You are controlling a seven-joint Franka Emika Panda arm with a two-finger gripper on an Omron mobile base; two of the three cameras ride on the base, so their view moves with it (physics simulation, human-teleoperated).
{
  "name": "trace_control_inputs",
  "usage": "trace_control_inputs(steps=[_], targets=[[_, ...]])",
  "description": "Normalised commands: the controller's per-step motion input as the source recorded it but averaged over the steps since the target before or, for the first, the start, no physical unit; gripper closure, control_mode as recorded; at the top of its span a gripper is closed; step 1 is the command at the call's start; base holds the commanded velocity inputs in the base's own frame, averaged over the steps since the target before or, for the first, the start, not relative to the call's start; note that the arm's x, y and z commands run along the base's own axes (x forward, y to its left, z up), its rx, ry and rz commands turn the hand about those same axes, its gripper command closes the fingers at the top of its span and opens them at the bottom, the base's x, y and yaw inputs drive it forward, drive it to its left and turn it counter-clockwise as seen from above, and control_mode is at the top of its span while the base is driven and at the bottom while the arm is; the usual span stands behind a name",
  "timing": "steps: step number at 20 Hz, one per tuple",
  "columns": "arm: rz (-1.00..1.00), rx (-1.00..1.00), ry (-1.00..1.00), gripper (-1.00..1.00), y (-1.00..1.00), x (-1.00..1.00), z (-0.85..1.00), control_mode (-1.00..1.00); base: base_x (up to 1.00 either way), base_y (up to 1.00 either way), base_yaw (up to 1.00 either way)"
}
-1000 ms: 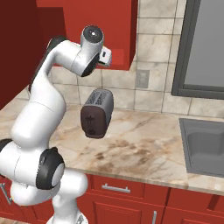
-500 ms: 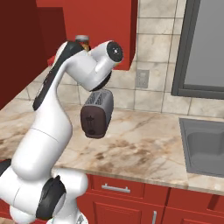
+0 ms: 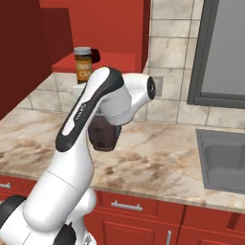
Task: Take the cinnamon bottle from the cabinet and place it on the dining table, next to the plate with the cupcake. Then take the chocolate from the dining counter and place it on the cupcake plate.
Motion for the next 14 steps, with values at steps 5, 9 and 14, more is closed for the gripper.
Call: trace_control_inputs(steps=[5,9,14], targets=[[0.13,0.09,-0.03,1.0,-0.13,-0.5,-0.07,-1.0,0.0,0.0,0.0],[0.07,-0.01,0.0,1.0,0.0,-0.35,-0.06,-1.0,0.0,0.0,0.0],[0.01,-0.04,-0.01,1.0,0.0,-0.33,-0.11,-1.0,0.0,0.0,0.0]])
